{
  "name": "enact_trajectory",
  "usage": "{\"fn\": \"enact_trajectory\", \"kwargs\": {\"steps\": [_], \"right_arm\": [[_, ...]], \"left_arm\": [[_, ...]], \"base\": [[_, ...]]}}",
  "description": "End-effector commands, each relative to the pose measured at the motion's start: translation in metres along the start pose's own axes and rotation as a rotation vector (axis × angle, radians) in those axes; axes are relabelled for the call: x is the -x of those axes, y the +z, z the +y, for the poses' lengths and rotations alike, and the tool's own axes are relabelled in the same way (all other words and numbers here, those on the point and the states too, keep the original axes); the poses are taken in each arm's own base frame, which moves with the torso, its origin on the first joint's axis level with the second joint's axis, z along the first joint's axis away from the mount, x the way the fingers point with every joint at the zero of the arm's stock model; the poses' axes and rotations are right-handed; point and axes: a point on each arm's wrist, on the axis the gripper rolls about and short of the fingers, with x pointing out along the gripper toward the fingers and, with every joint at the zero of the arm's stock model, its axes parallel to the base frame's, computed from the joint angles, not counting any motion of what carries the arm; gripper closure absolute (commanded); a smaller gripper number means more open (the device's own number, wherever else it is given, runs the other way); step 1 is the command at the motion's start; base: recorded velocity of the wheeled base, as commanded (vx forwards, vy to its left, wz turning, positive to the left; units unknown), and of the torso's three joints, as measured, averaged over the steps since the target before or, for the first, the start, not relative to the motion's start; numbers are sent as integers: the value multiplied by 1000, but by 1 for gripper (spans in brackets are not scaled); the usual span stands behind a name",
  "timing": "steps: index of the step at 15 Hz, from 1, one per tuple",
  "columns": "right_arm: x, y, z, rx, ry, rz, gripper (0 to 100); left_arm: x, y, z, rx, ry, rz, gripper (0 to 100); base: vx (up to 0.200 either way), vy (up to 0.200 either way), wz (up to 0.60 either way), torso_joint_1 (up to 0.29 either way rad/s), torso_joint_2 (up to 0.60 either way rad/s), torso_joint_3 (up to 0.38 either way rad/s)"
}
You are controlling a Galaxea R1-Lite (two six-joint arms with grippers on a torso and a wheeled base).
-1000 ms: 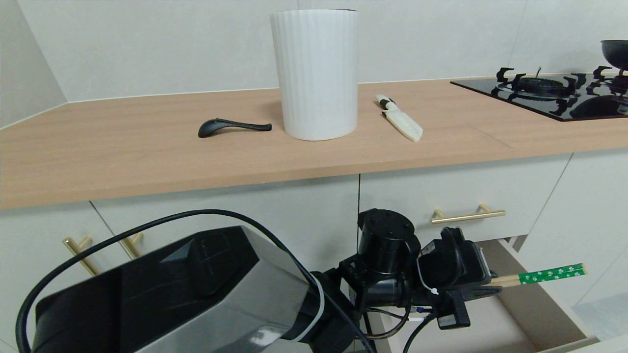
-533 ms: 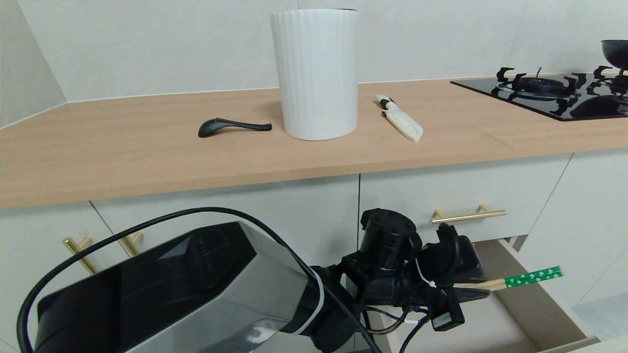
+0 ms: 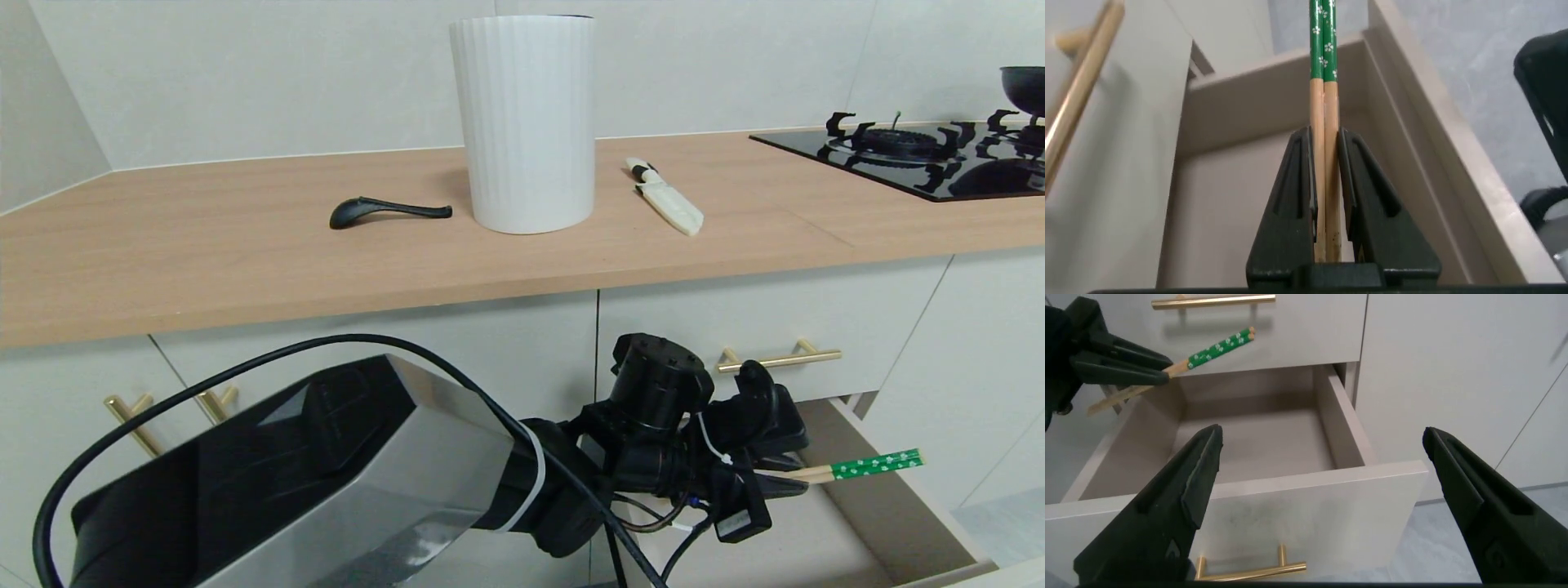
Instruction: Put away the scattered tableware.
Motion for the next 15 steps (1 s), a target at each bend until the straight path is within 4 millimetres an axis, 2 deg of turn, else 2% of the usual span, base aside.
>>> {"fn": "enact_trajectory", "kwargs": {"steps": [1, 6, 8, 10, 13, 15], "right_arm": [[0, 0, 0, 0, 0, 1, 0], [0, 0, 0, 0, 0, 1, 0], [0, 0, 0, -2, -1, 1, 0], [0, 0, 0, 0, -1, 1, 0], [0, 0, 0, 0, -1, 1, 0], [0, 0, 0, 0, 0, 1, 0]], "left_arm": [[-1, -2, 6, -16, 10, 0, 100], [6, -7, 23, -17, 35, 33, 100], [11, -22, 43, -25, 68, 61, 100], [11, -27, 50, -68, 65, 57, 100], [-5, -31, 56, -106, 68, 32, 100], [-11, -30, 51, -130, 16, 48, 100]], "base": [[0, 0, 0, 0, 0, 0], [0, 0, 0, 0, 0, 0], [0, 0, 0, 0, 0, 0], [0, 0, 0, 0, 0, 0], [0, 0, 0, 0, 0, 0], [0, 0, 0, 0, 0, 0]]}}
